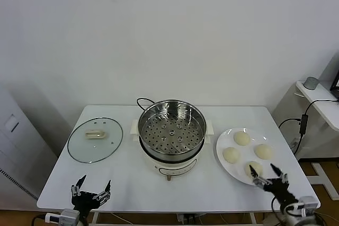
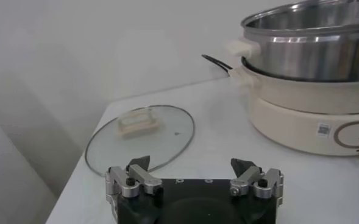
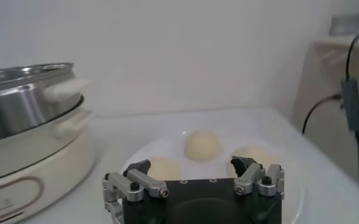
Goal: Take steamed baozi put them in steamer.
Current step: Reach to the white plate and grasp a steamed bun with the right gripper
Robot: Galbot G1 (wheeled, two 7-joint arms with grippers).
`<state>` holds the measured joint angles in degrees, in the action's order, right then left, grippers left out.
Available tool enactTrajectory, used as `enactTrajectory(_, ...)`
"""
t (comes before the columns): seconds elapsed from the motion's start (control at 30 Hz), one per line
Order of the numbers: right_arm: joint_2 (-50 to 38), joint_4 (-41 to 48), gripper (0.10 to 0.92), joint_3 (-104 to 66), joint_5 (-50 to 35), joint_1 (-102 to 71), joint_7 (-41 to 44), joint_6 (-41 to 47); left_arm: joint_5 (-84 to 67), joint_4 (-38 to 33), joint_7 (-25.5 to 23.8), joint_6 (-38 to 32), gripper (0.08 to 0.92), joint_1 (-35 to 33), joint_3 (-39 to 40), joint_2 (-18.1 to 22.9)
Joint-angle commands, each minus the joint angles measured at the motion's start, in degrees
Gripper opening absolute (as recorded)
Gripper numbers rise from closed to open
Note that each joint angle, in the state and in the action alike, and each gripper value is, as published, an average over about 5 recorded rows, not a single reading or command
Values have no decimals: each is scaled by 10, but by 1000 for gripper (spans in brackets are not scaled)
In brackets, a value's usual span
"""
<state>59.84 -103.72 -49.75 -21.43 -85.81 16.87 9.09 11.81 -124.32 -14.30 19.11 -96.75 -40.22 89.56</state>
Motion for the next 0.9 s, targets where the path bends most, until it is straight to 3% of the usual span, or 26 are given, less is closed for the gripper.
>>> enactTrajectory(0.03, -152, 41, 823, -19, 203, 148, 173, 42, 18, -2, 6, -3, 823, 3, 12, 9)
enactTrajectory(0.17, -228, 91, 823, 57, 328, 277, 302, 20, 23, -2, 9, -6, 823, 0, 18, 10)
enactTrajectory(0.4, -308, 184, 823, 308, 447, 563, 536, -31, 26, -9, 11, -9, 823, -3, 21, 17)
enactTrajectory(0.67, -320, 267, 823, 631, 474, 802, 587, -72, 28, -22, 12, -11, 823, -12, 24, 29)
enactTrajectory(0.9, -235, 353, 823, 634, 535, 778, 553, -95, 26, -24, 12, -15, 823, -16, 18, 33)
